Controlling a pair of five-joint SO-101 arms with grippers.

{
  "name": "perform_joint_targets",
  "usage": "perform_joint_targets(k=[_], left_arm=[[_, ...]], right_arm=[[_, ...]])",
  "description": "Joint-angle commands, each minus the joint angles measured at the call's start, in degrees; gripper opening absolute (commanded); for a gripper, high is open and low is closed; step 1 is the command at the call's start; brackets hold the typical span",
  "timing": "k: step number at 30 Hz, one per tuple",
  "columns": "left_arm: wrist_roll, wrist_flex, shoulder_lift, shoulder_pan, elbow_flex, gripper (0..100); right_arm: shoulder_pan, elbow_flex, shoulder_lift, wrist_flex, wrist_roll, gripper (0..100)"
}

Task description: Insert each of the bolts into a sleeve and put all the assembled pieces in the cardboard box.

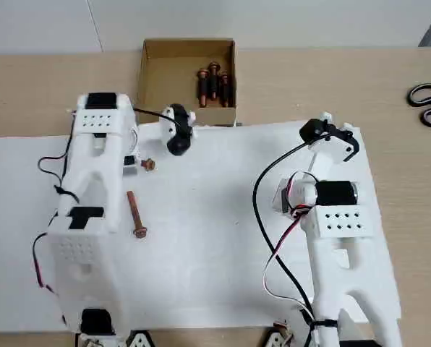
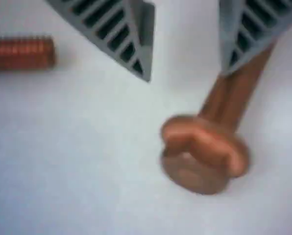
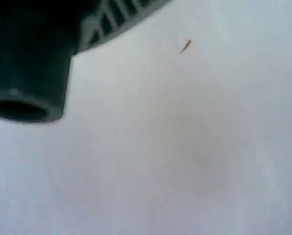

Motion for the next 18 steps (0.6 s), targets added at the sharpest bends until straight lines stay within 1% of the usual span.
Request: perform_joint_targets(k=[1,6,12,18], left_arm=[[-10.5,0.4,2.2,0.4,-4.5,9],[-9.8,0.9,5.4,0.6,-10.0,9],[-10.0,7.8,5.6,0.8,-17.3,9],[-11.1,8.0,5.9,1.1,-20.1,9]], right_arm=[[0.1,-0.3,-1.5,-1.0,0.2,0.3],[0.1,-0.3,-1.5,-1.0,0.2,0.3],[0.1,-0.3,-1.5,-1.1,0.2,0.3],[0.1,-0.3,-1.5,-1.1,0.2,0.3]])
